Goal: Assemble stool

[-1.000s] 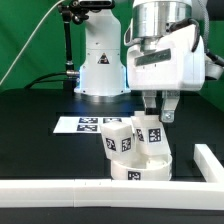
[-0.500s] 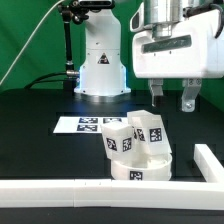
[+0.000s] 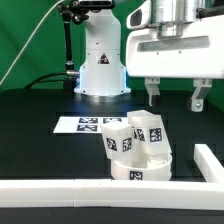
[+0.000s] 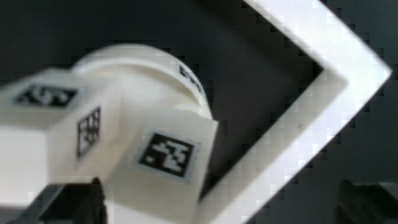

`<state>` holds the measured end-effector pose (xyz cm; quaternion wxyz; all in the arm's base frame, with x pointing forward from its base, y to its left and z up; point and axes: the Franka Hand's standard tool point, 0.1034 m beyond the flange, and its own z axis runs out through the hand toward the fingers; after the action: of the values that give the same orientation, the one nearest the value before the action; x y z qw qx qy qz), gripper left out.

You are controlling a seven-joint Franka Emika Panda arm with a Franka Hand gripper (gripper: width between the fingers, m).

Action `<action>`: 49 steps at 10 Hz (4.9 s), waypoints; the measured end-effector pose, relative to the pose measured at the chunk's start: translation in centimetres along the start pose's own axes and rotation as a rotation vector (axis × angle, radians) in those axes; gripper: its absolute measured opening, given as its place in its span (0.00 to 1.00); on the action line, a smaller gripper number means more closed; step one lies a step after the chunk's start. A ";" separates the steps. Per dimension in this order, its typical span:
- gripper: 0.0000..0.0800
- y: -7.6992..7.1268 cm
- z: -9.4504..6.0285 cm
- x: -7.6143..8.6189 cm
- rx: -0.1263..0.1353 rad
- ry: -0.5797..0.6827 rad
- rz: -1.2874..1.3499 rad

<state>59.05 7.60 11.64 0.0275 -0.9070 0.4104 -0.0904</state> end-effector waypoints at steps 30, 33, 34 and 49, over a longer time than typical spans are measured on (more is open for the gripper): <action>0.81 2.1 0.3 3.0 -0.183 -0.112 -2.179; 0.81 1.9 0.5 2.6 -0.212 -0.151 -2.451; 0.81 2.0 0.7 2.5 -0.226 -0.168 -2.510; 0.42 2.9 2.1 2.3 -0.250 -0.207 -2.296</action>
Offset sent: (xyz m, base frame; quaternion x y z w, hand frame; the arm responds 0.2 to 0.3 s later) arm 0.0000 0.0000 0.0000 0.0000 0.0000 -0.1296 0.9916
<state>58.77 3.91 9.59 -0.1271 -0.7454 -0.6522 0.0535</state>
